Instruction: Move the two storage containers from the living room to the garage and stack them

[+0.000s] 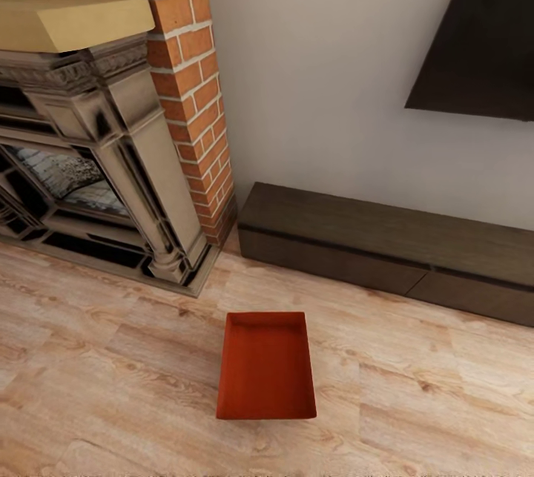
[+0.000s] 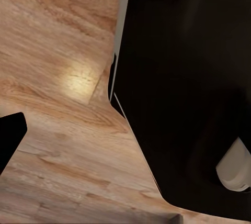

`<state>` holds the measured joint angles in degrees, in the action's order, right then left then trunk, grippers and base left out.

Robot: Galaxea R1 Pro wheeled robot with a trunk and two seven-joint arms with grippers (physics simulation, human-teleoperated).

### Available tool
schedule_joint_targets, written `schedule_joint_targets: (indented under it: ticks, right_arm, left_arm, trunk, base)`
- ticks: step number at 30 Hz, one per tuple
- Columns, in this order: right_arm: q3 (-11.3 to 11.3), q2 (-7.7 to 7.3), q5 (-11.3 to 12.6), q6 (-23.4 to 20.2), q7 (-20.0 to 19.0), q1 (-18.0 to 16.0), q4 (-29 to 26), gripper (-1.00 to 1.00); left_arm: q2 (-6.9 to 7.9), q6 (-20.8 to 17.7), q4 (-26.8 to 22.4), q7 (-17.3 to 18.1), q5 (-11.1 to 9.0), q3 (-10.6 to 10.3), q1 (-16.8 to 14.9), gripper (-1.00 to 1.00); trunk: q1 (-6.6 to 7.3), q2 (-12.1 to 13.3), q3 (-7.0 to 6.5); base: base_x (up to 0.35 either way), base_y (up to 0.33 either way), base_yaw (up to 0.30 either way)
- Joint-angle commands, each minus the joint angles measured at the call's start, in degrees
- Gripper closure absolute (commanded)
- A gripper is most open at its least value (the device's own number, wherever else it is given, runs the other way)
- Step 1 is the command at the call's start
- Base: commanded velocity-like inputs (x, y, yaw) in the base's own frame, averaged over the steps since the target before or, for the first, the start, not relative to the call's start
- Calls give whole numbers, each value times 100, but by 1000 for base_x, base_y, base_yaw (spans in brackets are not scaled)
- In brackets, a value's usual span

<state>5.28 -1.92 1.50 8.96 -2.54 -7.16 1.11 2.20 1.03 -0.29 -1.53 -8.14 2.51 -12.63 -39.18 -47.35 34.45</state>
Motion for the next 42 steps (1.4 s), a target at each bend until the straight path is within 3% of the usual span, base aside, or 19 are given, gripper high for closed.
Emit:
schedule_joint_targets:
  ticks: [1,42]
  right_arm:
    - [43,-1,17,27,-13,-5,12,-100]
    - [39,-1,19,27,-12,-5,12,-100]
  left_arm:
    - [-1,11,3,-5,-29,21,-2,-100]
    - [-1,11,3,-5,-29,21,-2,-100]
  trunk:
    - [0,-3,14]
    - [0,-3,392]
  base:
    - [0,0,0]
    - [0,0,0]
